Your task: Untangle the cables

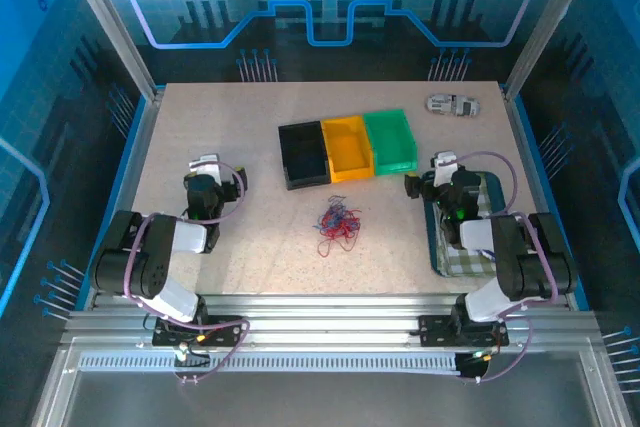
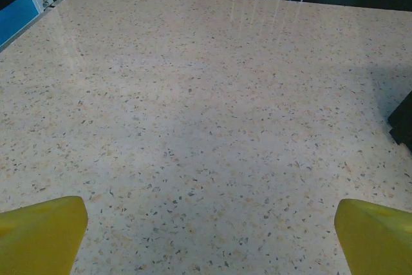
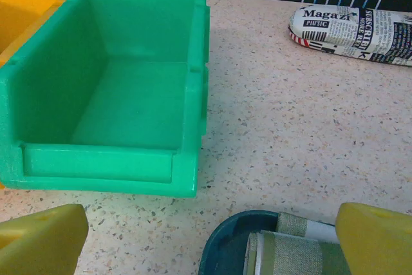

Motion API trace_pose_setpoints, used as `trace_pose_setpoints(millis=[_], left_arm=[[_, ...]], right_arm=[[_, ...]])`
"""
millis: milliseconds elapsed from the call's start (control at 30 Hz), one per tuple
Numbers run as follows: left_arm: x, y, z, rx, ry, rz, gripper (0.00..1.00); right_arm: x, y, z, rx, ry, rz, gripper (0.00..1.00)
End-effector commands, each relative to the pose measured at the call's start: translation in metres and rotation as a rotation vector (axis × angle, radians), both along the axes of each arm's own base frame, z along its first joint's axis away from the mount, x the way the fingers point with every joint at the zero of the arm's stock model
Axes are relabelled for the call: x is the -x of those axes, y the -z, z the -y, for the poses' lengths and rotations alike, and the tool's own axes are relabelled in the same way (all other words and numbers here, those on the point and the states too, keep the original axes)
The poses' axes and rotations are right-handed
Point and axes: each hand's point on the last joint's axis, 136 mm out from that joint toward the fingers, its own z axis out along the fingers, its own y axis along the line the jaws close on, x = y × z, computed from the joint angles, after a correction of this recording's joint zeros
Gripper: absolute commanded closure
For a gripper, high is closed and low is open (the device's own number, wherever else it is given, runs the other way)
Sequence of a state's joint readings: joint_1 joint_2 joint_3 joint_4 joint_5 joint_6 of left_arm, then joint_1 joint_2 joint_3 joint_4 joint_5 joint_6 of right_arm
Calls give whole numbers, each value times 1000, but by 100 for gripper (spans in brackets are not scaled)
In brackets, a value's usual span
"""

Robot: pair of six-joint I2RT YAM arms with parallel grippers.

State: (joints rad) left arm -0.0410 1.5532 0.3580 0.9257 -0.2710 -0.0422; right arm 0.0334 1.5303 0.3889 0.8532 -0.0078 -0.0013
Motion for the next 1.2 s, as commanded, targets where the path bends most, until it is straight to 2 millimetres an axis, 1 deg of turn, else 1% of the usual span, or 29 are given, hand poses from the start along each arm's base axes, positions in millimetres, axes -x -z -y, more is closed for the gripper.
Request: trace_pose_setpoints(millis=[0, 500, 533, 567, 600, 633, 833, 933, 1000, 1033, 1067, 1100, 1133, 1167], left_arm=[[-5, -10, -1, -6, 13, 39, 1], [-5, -10, 0, -5, 14, 39, 0], [-6, -10, 1, -5, 24, 38, 0], [-7, -9, 7, -6, 61, 29, 1], [-9, -9, 19, -2, 129, 20, 1], [-9, -9, 26, 0, 175, 23, 1], [-9, -8, 22, 10, 159, 16, 1], [-10, -9, 22, 14, 162, 12, 1], [-11, -15, 24, 11, 177, 2, 1], [-13, -24, 27, 1, 181, -21, 1], [-14, -31, 28, 12, 173, -81, 1], [-15, -42, 26, 59, 125, -153, 1], [-13, -50, 28, 124, 99, -216, 1], [-11, -56, 37, 170, 110, -251, 1]], right_arm=[[-6, -8, -4, 9, -12, 23, 0], [-6, -7, -4, 9, -12, 20, 0], [-6, -7, -4, 9, -12, 21, 0], [-6, -7, -4, 9, -13, 21, 0], [-6, -7, -4, 7, -13, 20, 0], [-6, -7, -4, 7, -14, 20, 0], [-6, -7, -3, 6, -15, 22, 0], [-3, -9, 0, -36, -29, 34, 0], [-4, -9, 0, -27, -27, 31, 0], [-3, -11, -4, -25, -47, 35, 0], [-3, -16, -9, -20, -74, 36, 0], [-2, -23, -15, -4, -97, 28, 0], [-1, -32, -17, 40, -71, 11, 0], [0, -41, -18, 80, -34, -6, 0]])
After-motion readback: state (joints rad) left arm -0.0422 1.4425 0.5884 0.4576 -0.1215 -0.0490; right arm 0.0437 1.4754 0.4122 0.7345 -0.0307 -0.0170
